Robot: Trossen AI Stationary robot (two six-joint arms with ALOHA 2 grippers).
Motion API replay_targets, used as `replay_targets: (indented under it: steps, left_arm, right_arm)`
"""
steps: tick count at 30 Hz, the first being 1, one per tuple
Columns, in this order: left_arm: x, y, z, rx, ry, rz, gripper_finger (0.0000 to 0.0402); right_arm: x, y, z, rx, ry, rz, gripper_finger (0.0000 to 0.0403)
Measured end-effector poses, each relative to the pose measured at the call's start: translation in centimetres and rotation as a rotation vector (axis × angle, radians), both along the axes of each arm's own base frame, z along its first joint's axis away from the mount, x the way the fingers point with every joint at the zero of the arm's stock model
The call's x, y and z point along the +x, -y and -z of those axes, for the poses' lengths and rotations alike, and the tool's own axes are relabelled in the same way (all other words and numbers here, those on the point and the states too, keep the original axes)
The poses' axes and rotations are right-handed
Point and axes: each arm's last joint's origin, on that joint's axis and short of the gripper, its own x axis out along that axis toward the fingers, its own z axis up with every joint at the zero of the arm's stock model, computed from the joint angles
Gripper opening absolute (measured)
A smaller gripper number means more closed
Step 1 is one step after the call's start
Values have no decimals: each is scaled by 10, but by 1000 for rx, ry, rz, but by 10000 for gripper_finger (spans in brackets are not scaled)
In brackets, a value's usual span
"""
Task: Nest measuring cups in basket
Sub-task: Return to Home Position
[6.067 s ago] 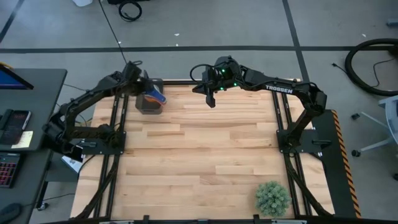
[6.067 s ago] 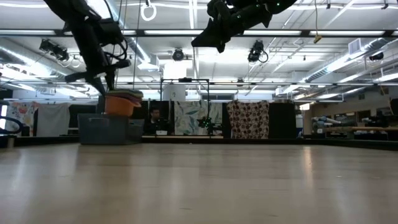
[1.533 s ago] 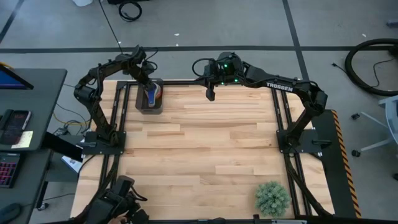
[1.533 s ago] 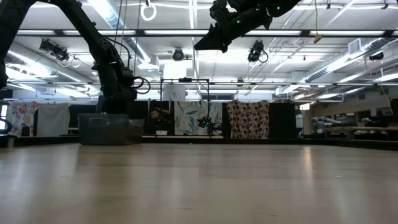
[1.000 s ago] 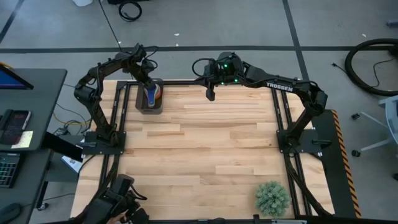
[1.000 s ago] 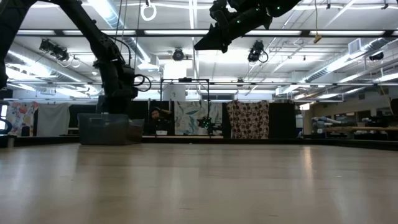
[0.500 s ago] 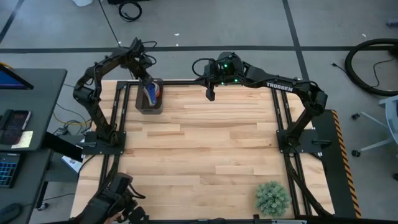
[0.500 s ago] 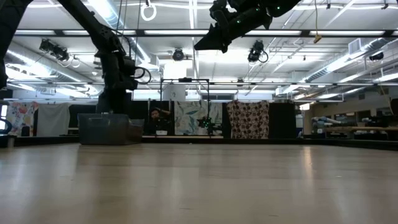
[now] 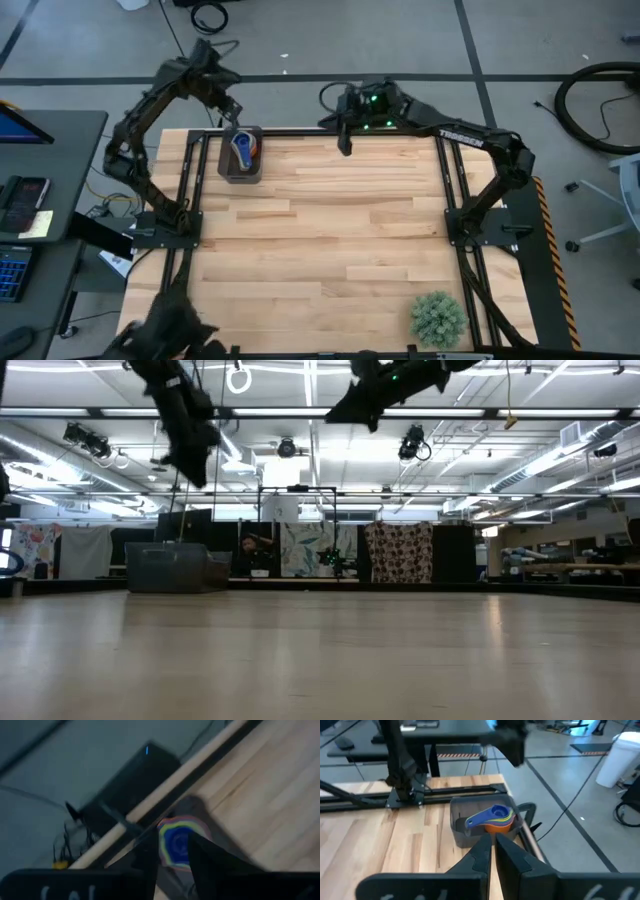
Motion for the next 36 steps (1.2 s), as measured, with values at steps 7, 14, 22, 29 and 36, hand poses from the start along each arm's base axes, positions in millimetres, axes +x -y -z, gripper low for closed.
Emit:
replay_targets:
  steps: [7,14,22,29,36]
  left_arm:
    - [1,63,-91,202,187,3,107]
    - [-17,153,-150,341,440,65,107]
    - [-67,235,-175,417,663,123,107]
    - [-130,298,-175,528,788,156,107]
    - [-191,354,-155,618,896,156,107]
  right_arm:
    - [-43,-11,-45,-12,21,33,29]
    - [-105,-40,-86,-45,66,52,29]
    - [-180,-84,-115,-103,129,81,29]
    - [-241,-121,-130,-67,251,107,29]
    - [-298,-153,-123,7,296,190,29]
